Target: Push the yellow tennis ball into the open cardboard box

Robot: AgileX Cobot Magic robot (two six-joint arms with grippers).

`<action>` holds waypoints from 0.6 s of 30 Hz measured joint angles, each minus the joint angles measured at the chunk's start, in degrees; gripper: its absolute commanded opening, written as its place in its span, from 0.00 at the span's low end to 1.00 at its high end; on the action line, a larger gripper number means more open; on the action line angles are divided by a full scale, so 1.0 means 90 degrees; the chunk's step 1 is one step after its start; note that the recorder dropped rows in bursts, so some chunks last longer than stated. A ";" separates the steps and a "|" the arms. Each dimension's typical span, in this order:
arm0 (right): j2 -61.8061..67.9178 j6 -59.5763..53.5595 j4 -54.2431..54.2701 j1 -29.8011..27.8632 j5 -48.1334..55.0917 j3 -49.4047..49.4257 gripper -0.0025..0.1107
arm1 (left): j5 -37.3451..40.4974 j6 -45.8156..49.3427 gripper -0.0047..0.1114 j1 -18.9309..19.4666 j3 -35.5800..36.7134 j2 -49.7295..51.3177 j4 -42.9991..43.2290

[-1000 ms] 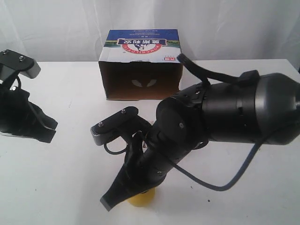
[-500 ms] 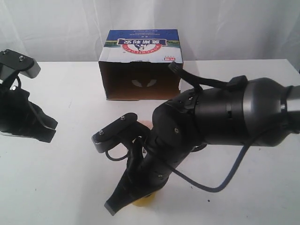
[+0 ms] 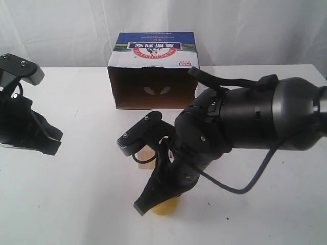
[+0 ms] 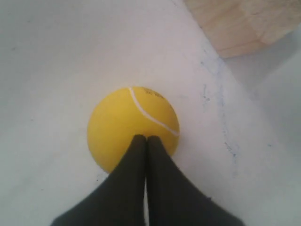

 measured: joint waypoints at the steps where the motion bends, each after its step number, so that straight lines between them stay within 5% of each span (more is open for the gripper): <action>1: 0.0000 0.0000 -0.0015 -0.0069 0.0000 0.0000 0.02 | 0.0000 0.0000 0.04 0.0000 0.0000 0.0000 0.0000; 18: 0.0024 0.0412 -0.0632 -0.0514 0.0053 0.0011 0.02 | -0.0012 0.0016 0.04 0.0000 0.0000 0.0000 0.0000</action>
